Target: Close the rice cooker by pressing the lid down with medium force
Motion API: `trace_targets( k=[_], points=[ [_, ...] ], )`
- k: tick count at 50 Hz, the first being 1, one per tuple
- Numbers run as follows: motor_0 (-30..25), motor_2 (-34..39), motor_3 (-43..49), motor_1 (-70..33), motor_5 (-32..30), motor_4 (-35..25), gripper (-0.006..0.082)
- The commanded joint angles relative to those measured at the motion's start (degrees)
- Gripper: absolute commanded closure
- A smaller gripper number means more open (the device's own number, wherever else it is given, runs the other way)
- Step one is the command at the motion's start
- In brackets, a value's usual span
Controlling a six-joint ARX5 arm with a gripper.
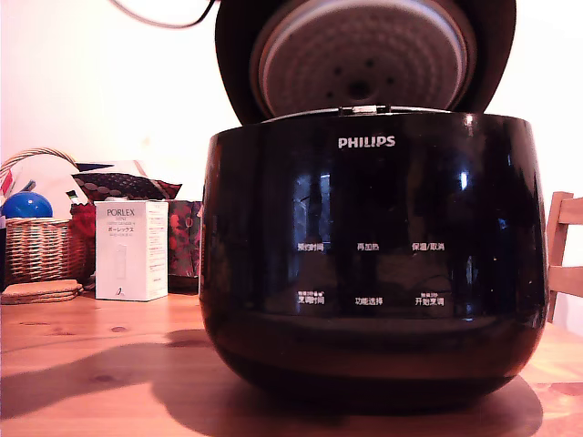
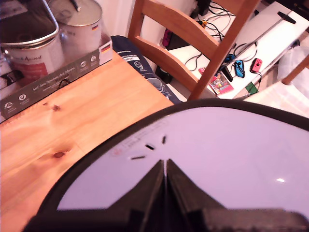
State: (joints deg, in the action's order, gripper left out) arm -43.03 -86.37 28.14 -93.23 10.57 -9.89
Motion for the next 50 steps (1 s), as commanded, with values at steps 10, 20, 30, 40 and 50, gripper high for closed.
trace_targets(
  k=[10, 20, 30, 40, 50],
  points=[
    [-0.72, 9.7, -5.55, 5.68, 1.77, 2.34, 0.0791],
    [-3.08, 17.09, -11.08, 8.98, 3.69, 5.22, 0.0791],
    [-5.77, 20.98, -14.36, 9.46, 4.17, 9.03, 0.0791],
    [-8.2, 24.79, -20.41, 9.66, 4.24, 12.46, 0.0791],
    [-9.22, 30.25, -28.37, 9.68, 4.26, 13.6, 0.0791]
  ],
)
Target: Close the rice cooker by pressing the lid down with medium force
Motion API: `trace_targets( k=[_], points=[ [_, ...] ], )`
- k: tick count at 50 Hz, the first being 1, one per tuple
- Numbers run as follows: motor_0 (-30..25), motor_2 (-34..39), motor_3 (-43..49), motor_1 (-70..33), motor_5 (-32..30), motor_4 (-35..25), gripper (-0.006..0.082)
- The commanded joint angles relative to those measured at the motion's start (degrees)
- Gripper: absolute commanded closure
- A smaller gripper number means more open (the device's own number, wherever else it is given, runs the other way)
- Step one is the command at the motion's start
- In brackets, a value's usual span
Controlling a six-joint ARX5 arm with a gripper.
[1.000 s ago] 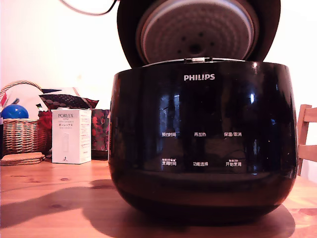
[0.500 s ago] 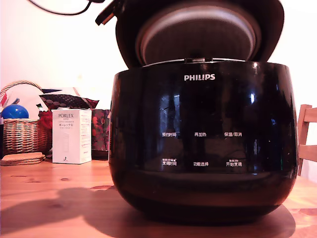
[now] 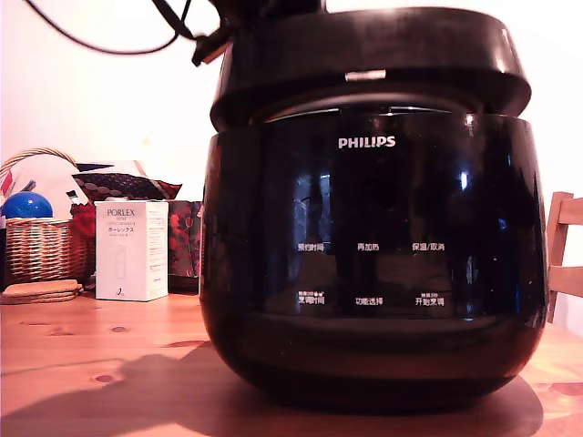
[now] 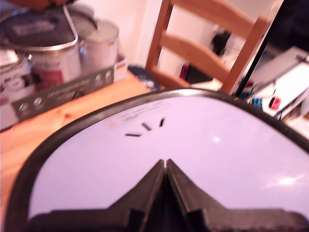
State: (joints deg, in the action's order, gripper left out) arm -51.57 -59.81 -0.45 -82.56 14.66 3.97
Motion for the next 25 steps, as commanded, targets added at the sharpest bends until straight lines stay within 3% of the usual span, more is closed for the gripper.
trace_targets(
  k=[1, 15, 25],
  points=[
    [-0.68, 4.17, -0.66, -0.98, 0.17, -0.28, 0.0791],
    [-0.77, 9.9, -8.92, -0.98, -1.49, -0.24, 0.0791],
    [-1.73, 12.13, -10.12, -0.98, -2.75, 0.9, 0.0791]
  ],
)
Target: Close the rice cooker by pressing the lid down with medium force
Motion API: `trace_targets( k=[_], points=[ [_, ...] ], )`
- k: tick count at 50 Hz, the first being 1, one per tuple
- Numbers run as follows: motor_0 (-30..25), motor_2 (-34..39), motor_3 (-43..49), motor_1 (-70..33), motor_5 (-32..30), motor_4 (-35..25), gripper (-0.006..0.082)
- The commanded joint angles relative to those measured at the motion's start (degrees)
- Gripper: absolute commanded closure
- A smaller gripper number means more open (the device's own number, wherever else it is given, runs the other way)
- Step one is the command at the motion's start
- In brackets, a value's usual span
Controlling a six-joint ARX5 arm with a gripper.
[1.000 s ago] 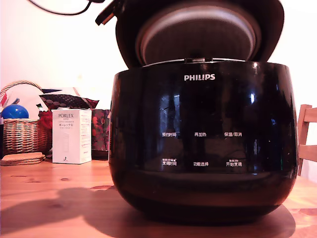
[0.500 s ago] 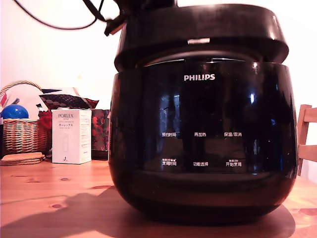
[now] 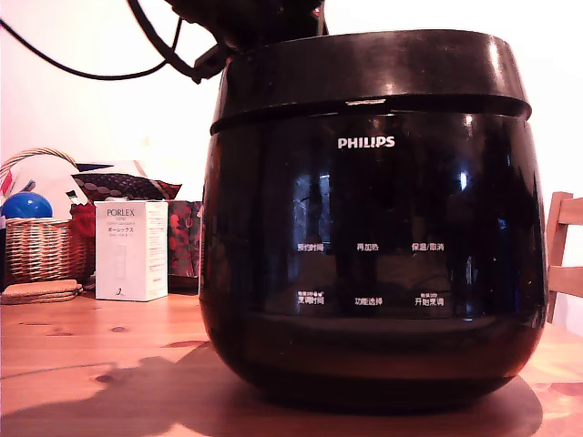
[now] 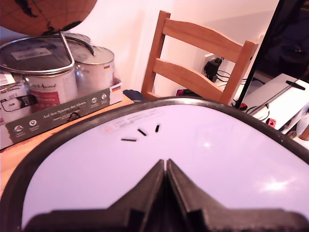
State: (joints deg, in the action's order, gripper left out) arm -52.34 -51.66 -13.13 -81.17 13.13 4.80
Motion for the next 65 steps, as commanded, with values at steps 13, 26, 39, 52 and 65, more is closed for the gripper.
trace_targets(
  k=[13, 26, 39, 52, 65],
  points=[
    [-2.08, 3.98, 6.25, -1.29, -3.28, 0.24, 0.0791],
    [-2.34, 3.98, 9.46, -1.2, -3.1, 0.22, 0.0791],
    [-2.6, 5.09, 13.38, -1.22, -4.15, 0.85, 0.0791],
    [-3.15, 9.88, 9.94, -1.22, -4.13, 0.87, 0.0791],
    [-3.87, 15.04, 3.65, -1.22, -4.11, 1.27, 0.0791]
  ],
)
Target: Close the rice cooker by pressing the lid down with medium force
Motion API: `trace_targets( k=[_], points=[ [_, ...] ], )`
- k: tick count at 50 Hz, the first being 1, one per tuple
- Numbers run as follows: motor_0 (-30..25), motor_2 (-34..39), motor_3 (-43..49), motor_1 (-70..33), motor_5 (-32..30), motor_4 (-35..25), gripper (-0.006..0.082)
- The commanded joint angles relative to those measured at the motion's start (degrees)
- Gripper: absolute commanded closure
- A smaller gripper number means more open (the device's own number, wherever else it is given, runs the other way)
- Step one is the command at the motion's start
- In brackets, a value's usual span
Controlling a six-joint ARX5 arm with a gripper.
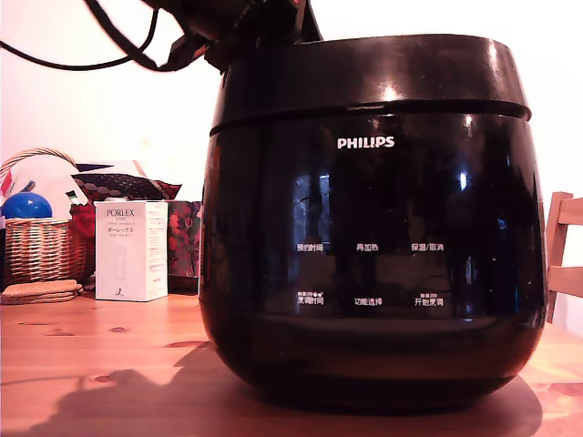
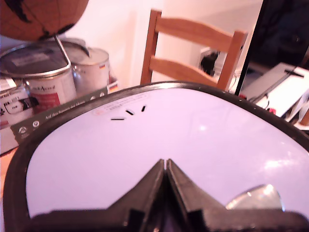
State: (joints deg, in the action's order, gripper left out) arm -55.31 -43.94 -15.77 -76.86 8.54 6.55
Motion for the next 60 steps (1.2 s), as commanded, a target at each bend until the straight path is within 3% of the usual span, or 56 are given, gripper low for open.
trace_targets(
  k=[1, 45, 60],
  points=[
    [-0.9, 7.32, 6.32, -5.53, 0.48, -0.48, 0.0791],
    [-1.11, 7.89, -0.22, -15.3, -1.09, -0.07, 0.0791],
    [-1.11, 7.82, -3.1, -11.96, -1.55, -1.18, 0.0791]
  ],
)
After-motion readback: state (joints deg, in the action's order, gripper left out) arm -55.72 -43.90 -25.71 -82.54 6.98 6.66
